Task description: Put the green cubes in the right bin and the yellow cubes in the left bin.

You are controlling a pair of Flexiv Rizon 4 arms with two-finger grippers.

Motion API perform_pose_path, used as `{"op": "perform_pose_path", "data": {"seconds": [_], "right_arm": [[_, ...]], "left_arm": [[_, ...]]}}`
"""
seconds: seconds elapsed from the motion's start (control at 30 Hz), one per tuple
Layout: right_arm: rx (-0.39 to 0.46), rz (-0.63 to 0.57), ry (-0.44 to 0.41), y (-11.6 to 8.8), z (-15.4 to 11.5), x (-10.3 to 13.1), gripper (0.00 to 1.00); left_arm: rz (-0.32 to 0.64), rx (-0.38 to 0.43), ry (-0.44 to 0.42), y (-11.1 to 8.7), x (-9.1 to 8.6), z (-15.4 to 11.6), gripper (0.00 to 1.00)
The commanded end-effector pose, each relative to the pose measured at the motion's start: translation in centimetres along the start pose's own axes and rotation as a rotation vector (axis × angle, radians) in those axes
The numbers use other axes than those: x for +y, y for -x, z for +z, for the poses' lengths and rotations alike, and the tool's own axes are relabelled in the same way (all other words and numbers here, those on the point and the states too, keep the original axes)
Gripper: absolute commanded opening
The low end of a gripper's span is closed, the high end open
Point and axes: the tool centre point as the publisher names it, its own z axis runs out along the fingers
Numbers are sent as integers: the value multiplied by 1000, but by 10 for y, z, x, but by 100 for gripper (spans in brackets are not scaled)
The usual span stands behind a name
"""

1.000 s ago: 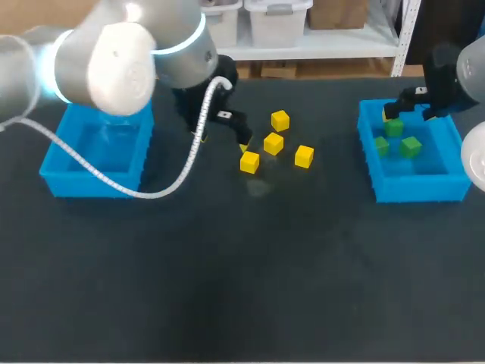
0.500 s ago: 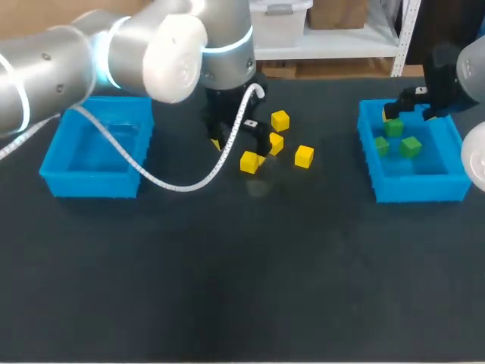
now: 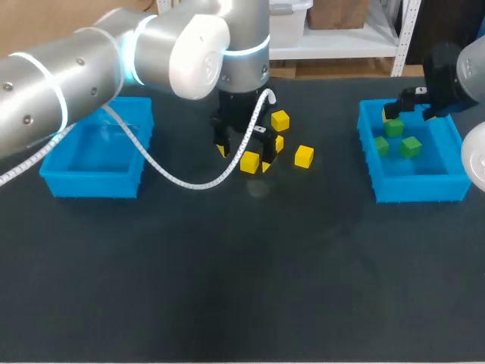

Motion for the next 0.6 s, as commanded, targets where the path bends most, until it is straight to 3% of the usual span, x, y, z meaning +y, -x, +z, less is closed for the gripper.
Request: {"op": "perform_pose_path", "data": {"seconds": [0.03,0.17,0.47,0.6], "right_arm": [[-5,1,-9,-2,-2,2,100],[-5,1,-9,-2,-2,2,100],[-5,1,-9,-2,-2,2,100],[-5,1,-9,-2,-2,2,100]], "left_arm": [[7,84,22,7,-2,3,73],[5,80,46,6,-2,8,0],[-10,84,30,1,-1,14,0],[-39,11,10,2,8,-4,0]]}}
